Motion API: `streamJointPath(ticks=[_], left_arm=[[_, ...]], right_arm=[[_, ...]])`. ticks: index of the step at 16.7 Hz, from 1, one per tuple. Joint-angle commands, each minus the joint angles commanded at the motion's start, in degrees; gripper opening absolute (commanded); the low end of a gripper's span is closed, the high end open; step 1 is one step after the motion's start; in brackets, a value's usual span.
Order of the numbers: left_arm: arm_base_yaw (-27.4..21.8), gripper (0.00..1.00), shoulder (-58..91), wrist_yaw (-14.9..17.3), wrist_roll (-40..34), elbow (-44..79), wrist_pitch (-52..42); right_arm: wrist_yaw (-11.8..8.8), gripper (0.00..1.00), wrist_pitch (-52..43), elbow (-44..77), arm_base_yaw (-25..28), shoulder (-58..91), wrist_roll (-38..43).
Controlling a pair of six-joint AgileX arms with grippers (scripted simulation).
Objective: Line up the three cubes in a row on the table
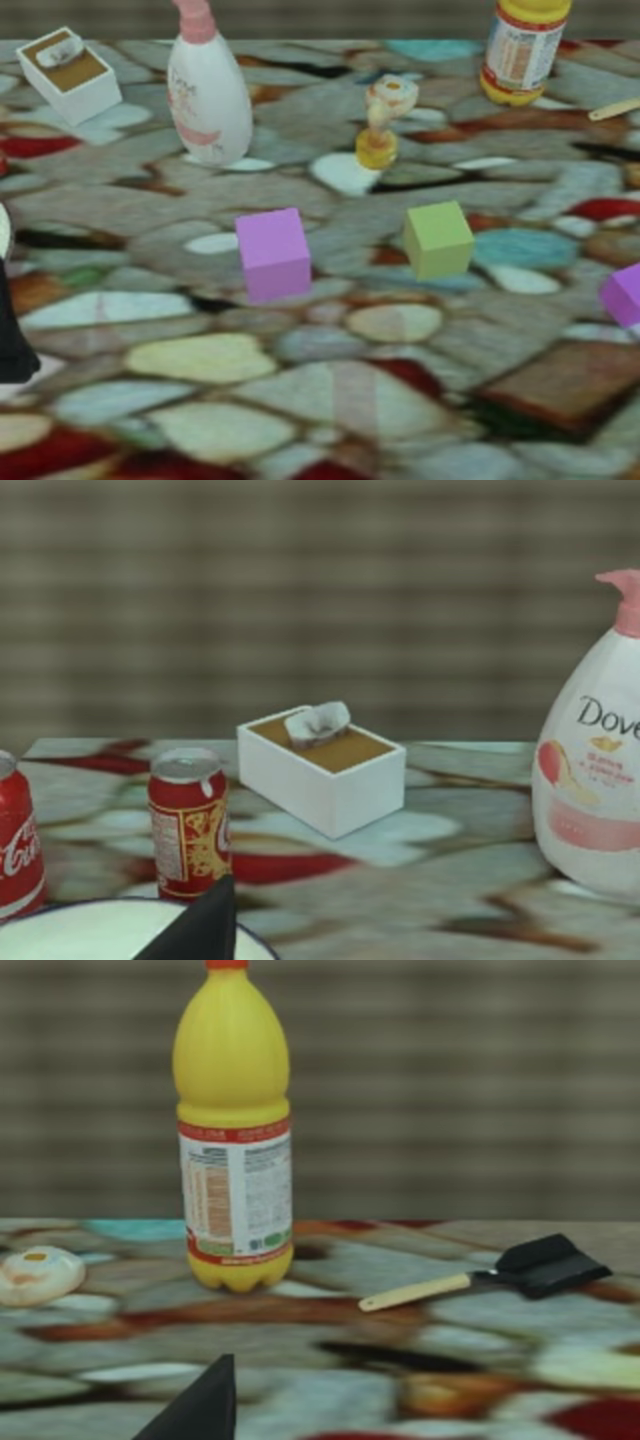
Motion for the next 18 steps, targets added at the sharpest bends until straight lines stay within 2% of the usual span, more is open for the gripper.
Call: streamJointPath(ticks=[4,8,18], left_arm=[[0.0,1.0,0.0,0.0,0.0,0.0,0.0],[0.0,1.0,0.0,0.0,0.0,0.0,0.0],[0.0,1.0,0.0,0.0,0.0,0.0,0.0]], right_arm=[[-0.13,1.0,-1.09,1.76,0.21,1.79,-0.37],[-0.38,1.0,-7.69,11.29,0.96,12.7,-2.45],[0.08,1.0,-40.15,48.87,2.91,68.02,-11.85]])
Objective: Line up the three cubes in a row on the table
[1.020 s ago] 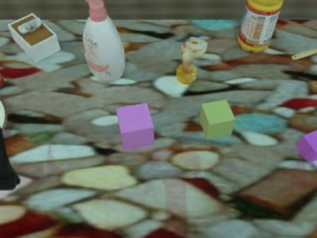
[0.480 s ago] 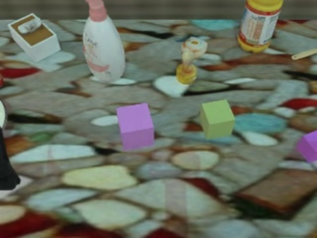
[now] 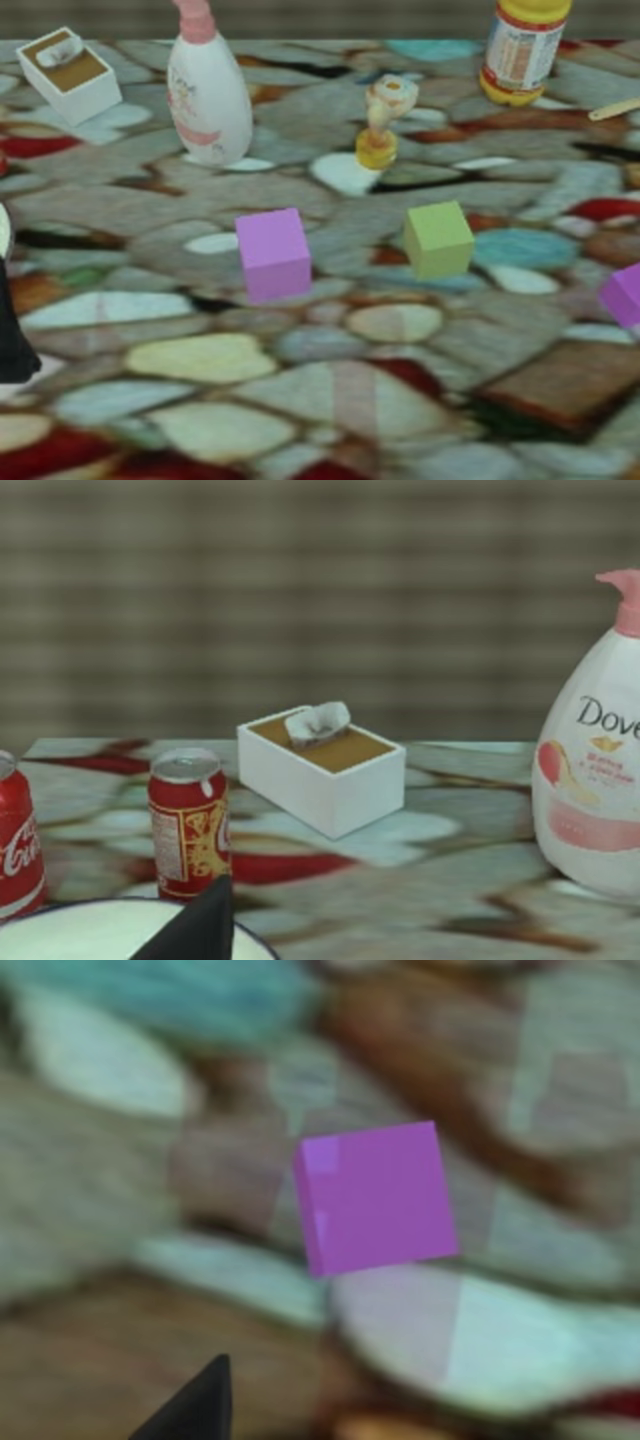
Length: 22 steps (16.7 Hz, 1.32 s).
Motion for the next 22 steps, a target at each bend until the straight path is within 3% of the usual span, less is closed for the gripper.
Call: streamJointPath(ticks=[5,10,18,22], left_arm=[[0.0,1.0,0.0,0.0,0.0,0.0,0.0],[0.0,1.0,0.0,0.0,0.0,0.0,0.0],[0.0,1.0,0.0,0.0,0.0,0.0,0.0],[0.0,1.0,0.0,0.0,0.0,0.0,0.0]], right_arm=[[0.12,1.0,-13.71,17.48,0.89,25.12,-4.15],[-0.01,1.0,-20.05,28.23,1.47,38.32,-6.38],[-0.03,1.0,-19.51,28.5,1.33,39.75,-6.6],[-0.02,1.0,-11.1,23.93,1.53,43.32,-6.53]])
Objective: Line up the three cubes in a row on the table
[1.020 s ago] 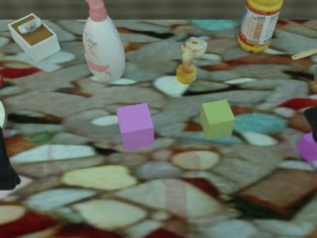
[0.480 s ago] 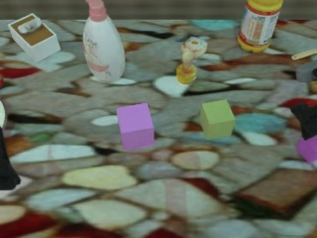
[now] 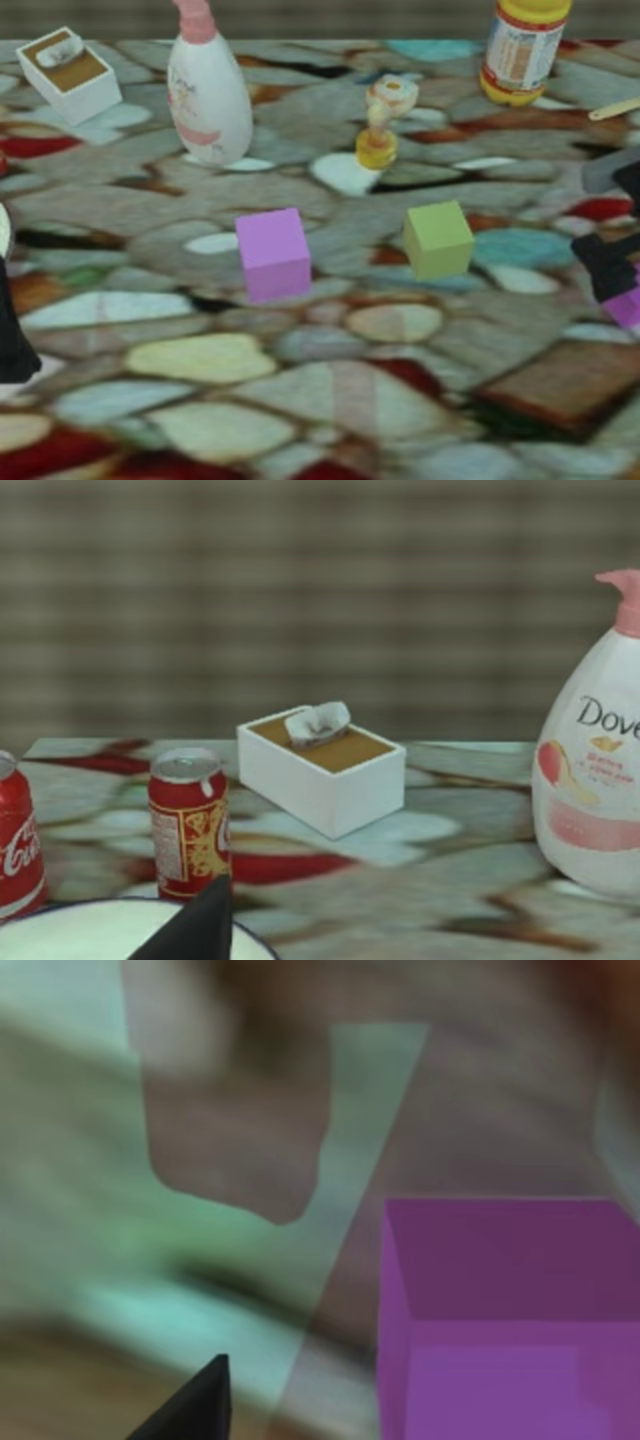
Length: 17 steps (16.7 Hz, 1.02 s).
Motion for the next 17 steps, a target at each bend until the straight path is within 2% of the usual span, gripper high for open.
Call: streamJointPath(ticks=[4,9,17], left_arm=[[0.0,1.0,0.0,0.0,0.0,0.0,0.0],[0.0,1.0,0.0,0.0,0.0,0.0,0.0],[0.0,1.0,0.0,0.0,0.0,0.0,0.0]], right_arm=[[0.02,1.0,8.66,-4.74,0.1,3.9,0.16],[0.03,1.0,9.61,-5.36,0.12,4.46,0.18],[0.03,0.4,9.61,-5.36,0.12,4.46,0.18]])
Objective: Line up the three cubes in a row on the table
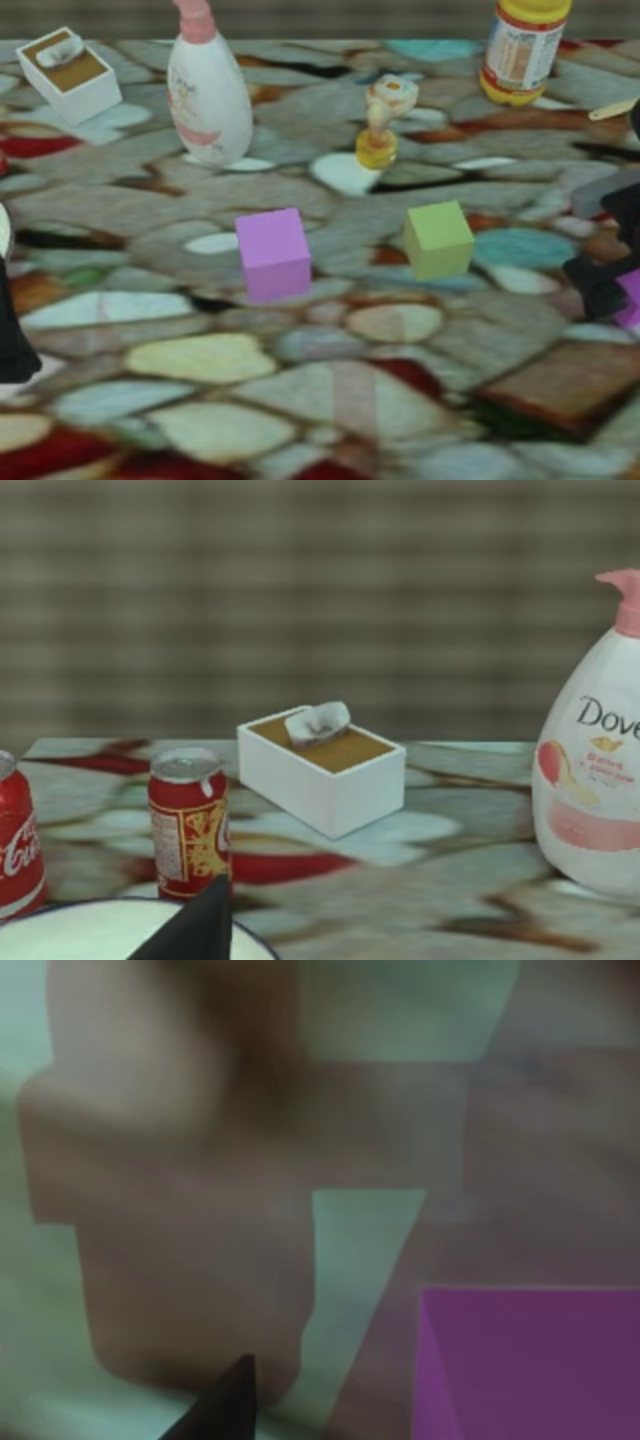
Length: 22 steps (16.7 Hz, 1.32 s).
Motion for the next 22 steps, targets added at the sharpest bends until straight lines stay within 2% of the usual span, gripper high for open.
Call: streamJointPath(ticks=[5,6,13,16,22], left_arm=[[0.0,1.0,0.0,0.0,0.0,0.0,0.0],[0.0,1.0,0.0,0.0,0.0,0.0,0.0],[0.0,1.0,0.0,0.0,0.0,0.0,0.0],[0.0,1.0,0.0,0.0,0.0,0.0,0.0],[0.0,1.0,0.0,0.0,0.0,0.0,0.0]], right_arm=[[0.0,0.02,0.0,0.0,0.0,0.0,0.0],[0.0,0.0,0.0,0.0,0.0,0.0,0.0],[0.0,0.0,0.0,0.0,0.0,0.0,0.0],[-0.61,0.0,-2.16,1.5,0.08,-2.5,0.32],[-0.64,0.0,-14.18,8.18,0.34,-7.21,0.28]])
